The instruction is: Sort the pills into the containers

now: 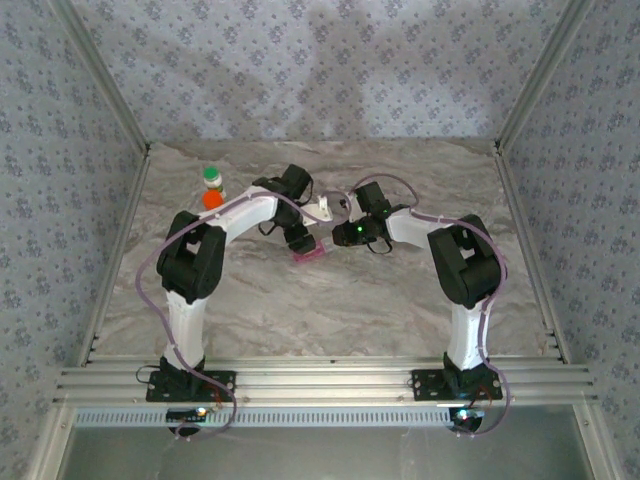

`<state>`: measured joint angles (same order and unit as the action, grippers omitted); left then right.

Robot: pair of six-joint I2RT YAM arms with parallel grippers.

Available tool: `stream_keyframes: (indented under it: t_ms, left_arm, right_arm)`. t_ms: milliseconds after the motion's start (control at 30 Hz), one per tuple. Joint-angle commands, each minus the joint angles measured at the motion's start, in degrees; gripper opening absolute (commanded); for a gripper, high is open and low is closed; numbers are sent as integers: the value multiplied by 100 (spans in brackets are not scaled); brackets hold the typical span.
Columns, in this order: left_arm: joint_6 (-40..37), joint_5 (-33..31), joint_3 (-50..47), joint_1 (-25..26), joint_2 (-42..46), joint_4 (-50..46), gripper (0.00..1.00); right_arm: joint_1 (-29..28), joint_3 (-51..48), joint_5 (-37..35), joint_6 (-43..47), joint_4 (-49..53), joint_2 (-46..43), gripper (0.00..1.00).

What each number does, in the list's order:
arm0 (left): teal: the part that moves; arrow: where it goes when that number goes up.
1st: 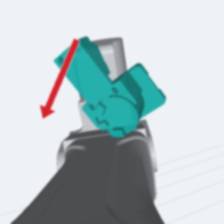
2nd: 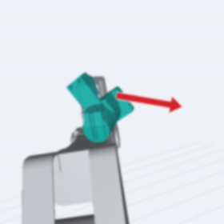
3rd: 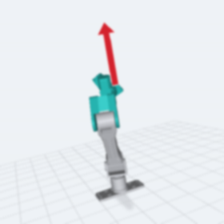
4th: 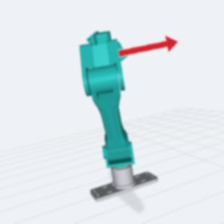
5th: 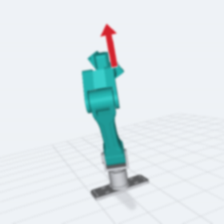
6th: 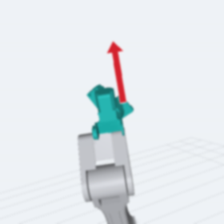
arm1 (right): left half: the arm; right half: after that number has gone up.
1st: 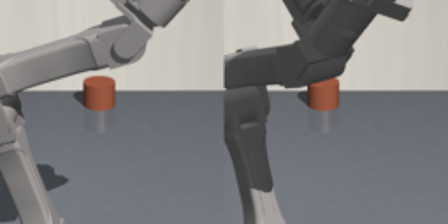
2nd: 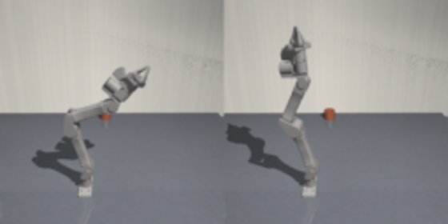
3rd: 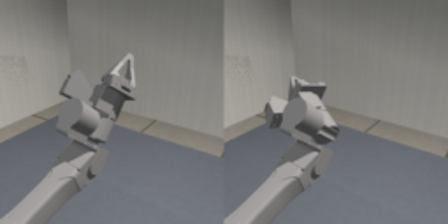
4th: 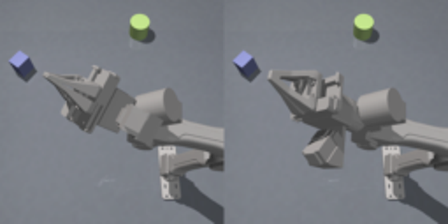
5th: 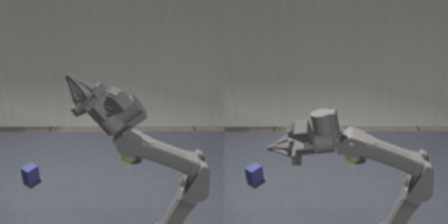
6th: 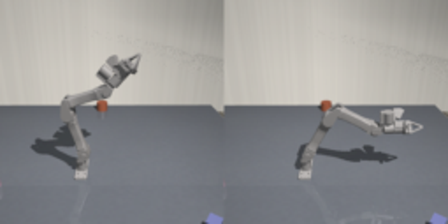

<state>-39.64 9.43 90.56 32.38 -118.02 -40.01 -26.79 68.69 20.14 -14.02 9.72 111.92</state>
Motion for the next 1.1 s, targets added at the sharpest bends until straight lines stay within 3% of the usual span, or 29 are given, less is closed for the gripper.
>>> stream_keyframes:
  t_ms: [0, 300, 567, 700, 800, 900, 1000, 1067]
  left_arm:
    - [-164, -177, -287, 46, -314, 312, 75]
    - [-263, 82, -22, -179, -427, 81, 74]
    - [711, 973, 667, -546, 276, 927, 76]
    - [1506, 1076, 586, -723, 796, 1645, 77]
    - [2685, 210, -164, -880, 1481, 2851, 76]
    - [3834, -1869, -1205, -909, 2413, 3805, 77]
    - [4828, -3717, -1757, -1059, 3077, 3343, 83]
    - [5607, -4217, -1957, -1379, 3330, 2705, 89]
  right_arm:
    - [-95, -300, -602, 148, 1031, 534, 27]
    - [-10, -368, -486, 22, 951, 508, 27]
    - [282, -913, 208, -860, -20, 84, 24]
    - [323, -1074, 202, -1031, -239, -525, 29]
    - [323, -1172, 133, -1115, -421, -1028, 36]
    - [224, -1132, -245, -1024, -401, -1462, 45]
    - [6, -916, -802, -692, -80, -1736, 52]
    - [-159, -690, -1083, -464, 185, -1804, 55]
